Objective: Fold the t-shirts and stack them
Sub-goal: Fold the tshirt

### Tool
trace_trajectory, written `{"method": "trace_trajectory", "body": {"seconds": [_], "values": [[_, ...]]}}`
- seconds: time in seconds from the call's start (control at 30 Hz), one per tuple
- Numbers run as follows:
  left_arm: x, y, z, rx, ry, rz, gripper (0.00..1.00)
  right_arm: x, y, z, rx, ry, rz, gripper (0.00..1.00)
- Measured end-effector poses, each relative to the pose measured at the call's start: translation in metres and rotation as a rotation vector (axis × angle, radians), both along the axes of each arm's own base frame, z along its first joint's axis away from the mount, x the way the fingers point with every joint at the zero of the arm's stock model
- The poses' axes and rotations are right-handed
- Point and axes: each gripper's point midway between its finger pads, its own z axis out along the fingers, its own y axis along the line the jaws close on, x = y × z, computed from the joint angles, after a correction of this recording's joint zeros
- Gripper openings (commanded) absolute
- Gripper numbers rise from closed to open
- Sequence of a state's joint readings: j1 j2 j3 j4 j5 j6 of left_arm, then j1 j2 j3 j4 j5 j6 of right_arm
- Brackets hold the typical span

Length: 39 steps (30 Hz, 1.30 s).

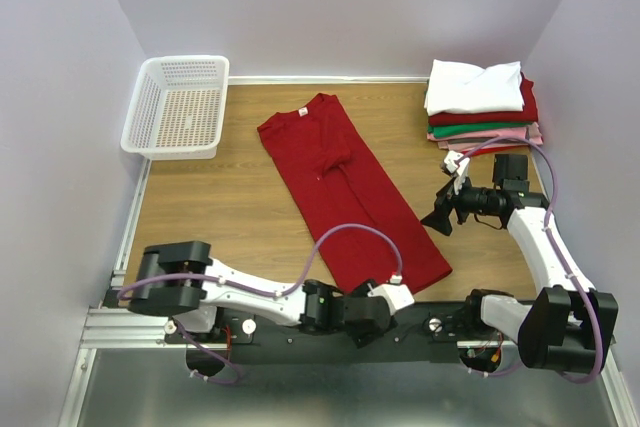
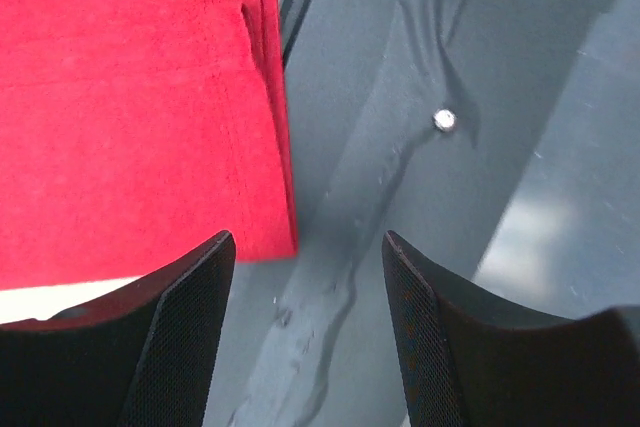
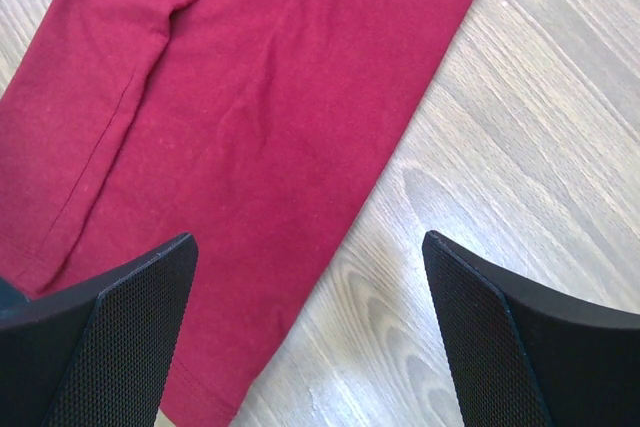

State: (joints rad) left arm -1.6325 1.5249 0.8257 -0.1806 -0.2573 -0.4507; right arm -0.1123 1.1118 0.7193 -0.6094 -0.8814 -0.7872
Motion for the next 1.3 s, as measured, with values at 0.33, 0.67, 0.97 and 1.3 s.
{"method": "trace_trajectory", "body": {"seconds": [0.33, 0.67, 0.97, 1.3], "values": [[0.016, -0.007, -0.025, 0.155, -0.119, 0.081, 0.46, -0.002, 0.000, -0.002, 0.002, 0.016, 0.000, 1.00], [0.024, 0.004, -0.029, 0.222, -0.172, 0.116, 0.41, -0.003, 0.000, -0.003, 0.003, 0.021, 0.000, 1.00], [0.020, 0.003, -0.029, 0.223, -0.179, 0.095, 0.46, -0.003, 0.000, -0.003, 0.003, 0.024, 0.000, 1.00], [0.012, -0.006, -0.023, 0.202, -0.177, 0.078, 0.47, -0.004, 0.000, -0.006, 0.005, 0.040, 0.000, 1.00]]}}
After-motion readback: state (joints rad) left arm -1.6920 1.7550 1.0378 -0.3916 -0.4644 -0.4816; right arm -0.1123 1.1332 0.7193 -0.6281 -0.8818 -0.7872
